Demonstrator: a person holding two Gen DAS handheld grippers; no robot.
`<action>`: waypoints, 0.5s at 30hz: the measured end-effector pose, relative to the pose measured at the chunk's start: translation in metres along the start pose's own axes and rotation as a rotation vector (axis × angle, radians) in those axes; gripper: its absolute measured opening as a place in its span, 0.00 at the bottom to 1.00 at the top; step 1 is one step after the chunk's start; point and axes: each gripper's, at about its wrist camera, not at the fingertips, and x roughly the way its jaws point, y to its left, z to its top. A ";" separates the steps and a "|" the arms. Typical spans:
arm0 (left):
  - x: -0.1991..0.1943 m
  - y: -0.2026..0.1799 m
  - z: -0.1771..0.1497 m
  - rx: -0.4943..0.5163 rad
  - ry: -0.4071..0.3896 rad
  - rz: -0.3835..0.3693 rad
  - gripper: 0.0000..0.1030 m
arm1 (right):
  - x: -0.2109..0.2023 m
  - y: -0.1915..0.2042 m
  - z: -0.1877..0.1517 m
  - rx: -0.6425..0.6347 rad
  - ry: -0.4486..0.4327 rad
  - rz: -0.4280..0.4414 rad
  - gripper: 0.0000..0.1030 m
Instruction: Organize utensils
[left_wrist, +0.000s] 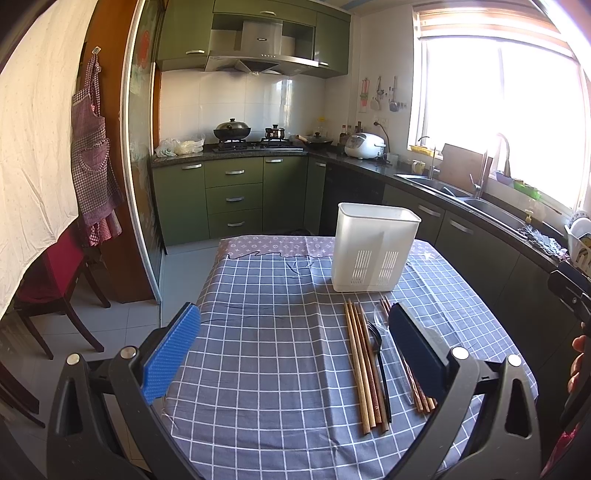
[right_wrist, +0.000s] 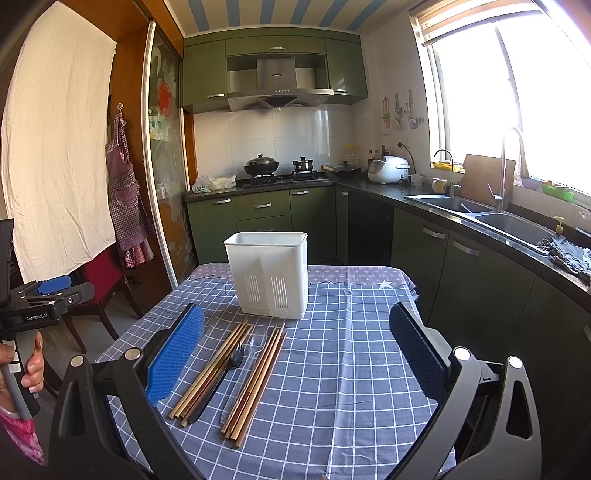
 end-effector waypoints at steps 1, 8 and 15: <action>0.000 0.000 0.000 0.000 0.000 0.000 0.95 | 0.000 0.000 0.000 0.001 0.000 0.000 0.96; 0.000 0.000 0.001 -0.001 0.003 0.002 0.95 | 0.001 0.000 -0.001 0.001 0.001 -0.001 0.96; 0.000 0.001 0.001 0.000 0.005 0.002 0.95 | 0.001 0.000 0.000 0.001 0.002 -0.001 0.96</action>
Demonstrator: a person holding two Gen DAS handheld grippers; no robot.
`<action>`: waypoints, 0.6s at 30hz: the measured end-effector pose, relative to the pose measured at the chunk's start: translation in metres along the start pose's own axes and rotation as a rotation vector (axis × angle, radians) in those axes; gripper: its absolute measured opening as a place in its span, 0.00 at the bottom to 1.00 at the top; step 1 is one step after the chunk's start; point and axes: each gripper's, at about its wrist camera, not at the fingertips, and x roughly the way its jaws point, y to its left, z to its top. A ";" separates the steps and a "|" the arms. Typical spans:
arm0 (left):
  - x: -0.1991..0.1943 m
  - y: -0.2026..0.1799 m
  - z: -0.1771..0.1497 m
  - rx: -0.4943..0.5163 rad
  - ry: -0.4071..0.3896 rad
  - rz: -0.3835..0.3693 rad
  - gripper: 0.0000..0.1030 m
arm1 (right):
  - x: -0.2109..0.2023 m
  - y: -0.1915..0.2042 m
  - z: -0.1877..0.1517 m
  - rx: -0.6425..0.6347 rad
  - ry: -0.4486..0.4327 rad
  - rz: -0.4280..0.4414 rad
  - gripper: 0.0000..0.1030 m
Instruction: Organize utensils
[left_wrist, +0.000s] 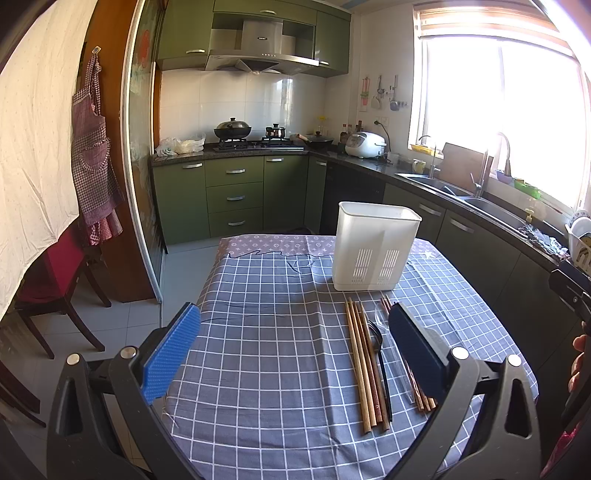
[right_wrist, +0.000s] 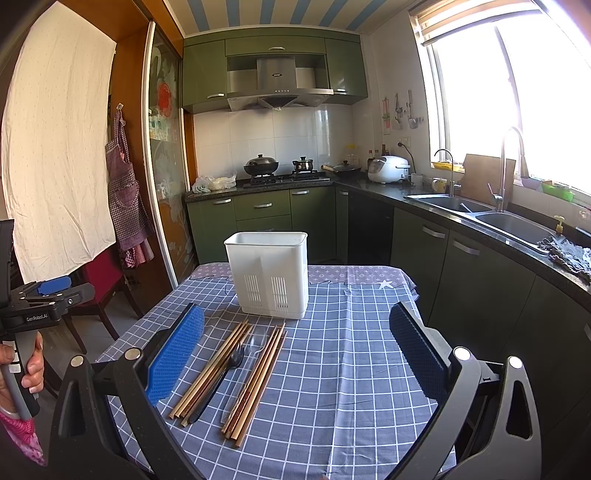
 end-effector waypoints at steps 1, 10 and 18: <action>0.000 0.000 0.000 -0.001 0.000 0.000 0.95 | 0.000 0.000 0.000 0.000 0.000 0.001 0.96; 0.000 0.000 -0.001 0.000 0.003 0.000 0.95 | 0.003 0.000 -0.003 0.003 0.006 0.002 0.96; 0.012 -0.004 0.000 0.007 0.049 -0.023 0.95 | 0.013 -0.004 -0.003 0.012 0.038 0.007 0.96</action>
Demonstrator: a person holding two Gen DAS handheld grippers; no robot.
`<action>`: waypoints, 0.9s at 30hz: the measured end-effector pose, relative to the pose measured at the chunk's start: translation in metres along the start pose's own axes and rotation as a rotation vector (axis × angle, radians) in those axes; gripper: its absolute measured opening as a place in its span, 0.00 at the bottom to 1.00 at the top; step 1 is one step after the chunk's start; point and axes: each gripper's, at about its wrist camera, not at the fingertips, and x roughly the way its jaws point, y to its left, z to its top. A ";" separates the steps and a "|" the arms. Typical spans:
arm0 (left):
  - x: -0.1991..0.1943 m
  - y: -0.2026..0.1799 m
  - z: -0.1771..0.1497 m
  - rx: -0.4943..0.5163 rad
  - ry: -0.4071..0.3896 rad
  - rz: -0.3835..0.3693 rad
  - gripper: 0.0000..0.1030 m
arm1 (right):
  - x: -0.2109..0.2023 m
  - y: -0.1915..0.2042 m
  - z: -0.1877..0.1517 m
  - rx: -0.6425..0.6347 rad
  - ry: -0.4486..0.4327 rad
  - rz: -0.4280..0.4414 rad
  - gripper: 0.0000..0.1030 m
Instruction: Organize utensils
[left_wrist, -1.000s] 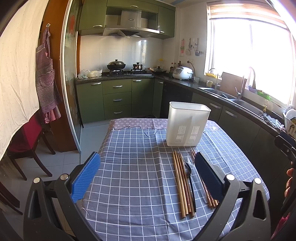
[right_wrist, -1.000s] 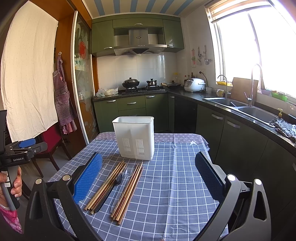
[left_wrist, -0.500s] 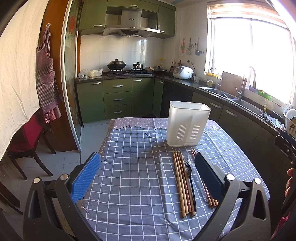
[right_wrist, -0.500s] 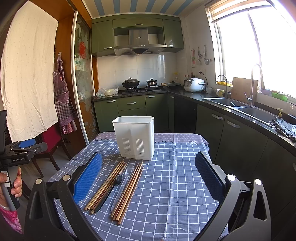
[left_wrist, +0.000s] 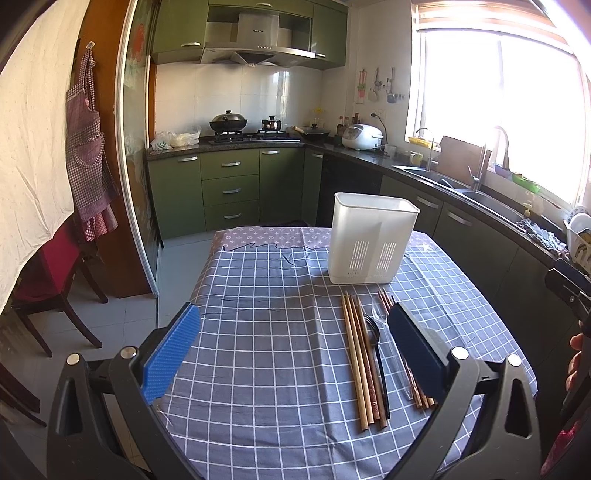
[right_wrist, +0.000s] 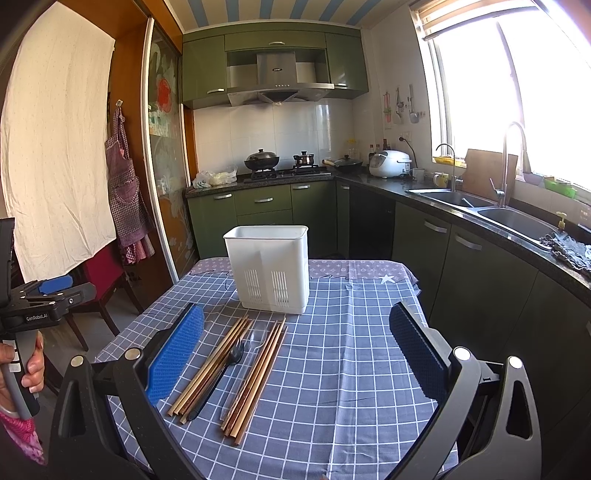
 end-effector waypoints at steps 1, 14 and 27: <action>0.006 -0.001 0.001 0.001 0.022 -0.006 0.95 | 0.004 -0.002 0.001 0.001 0.013 -0.001 0.96; 0.117 -0.049 0.001 0.044 0.391 -0.122 0.95 | 0.105 -0.069 -0.017 0.155 0.401 -0.048 0.95; 0.195 -0.083 -0.009 0.039 0.622 -0.162 0.45 | 0.134 -0.072 -0.037 0.141 0.466 -0.045 0.73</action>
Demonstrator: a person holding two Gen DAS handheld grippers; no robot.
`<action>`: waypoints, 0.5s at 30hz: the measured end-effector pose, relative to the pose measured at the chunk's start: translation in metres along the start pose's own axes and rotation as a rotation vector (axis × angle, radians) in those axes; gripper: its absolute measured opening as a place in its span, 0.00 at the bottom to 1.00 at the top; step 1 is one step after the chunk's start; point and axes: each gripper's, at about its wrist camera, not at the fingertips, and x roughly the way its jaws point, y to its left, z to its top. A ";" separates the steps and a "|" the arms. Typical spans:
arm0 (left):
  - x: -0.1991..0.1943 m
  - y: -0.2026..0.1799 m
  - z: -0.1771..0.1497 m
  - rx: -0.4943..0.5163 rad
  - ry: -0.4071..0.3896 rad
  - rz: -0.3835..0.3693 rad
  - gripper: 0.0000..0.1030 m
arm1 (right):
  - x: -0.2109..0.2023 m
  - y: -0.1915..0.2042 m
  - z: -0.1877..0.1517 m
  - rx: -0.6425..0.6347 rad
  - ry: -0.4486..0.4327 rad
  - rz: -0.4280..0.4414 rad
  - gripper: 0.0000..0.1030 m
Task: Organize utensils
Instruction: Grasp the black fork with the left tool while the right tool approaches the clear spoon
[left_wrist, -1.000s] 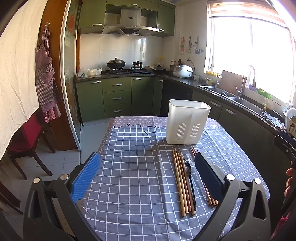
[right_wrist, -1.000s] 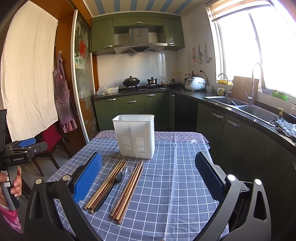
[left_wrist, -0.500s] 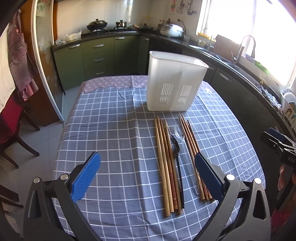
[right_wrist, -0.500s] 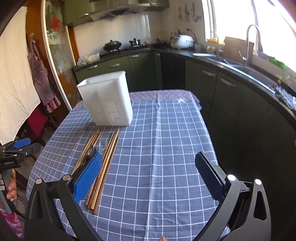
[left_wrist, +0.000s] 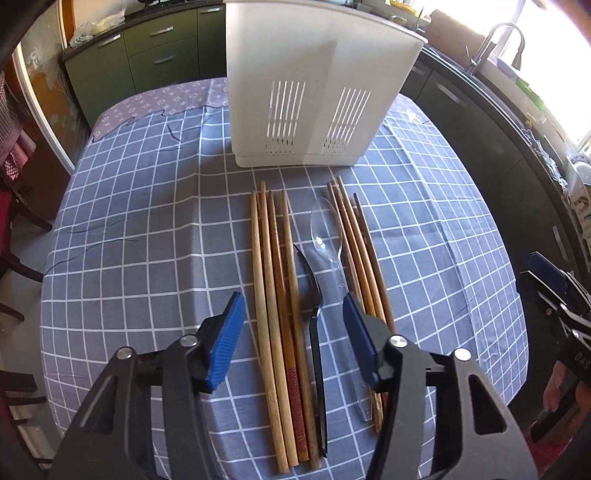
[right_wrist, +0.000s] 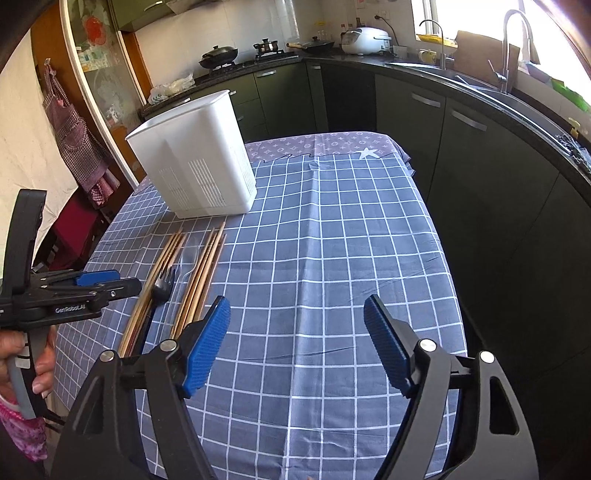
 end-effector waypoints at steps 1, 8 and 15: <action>0.004 0.001 0.001 -0.005 0.015 -0.007 0.44 | 0.000 0.000 0.000 0.000 0.001 -0.001 0.73; 0.013 -0.001 0.007 -0.013 0.042 -0.036 0.37 | 0.005 0.000 0.000 0.000 0.005 0.003 0.73; 0.026 -0.017 0.010 0.014 0.077 -0.057 0.16 | 0.009 0.001 0.000 -0.006 0.011 0.009 0.73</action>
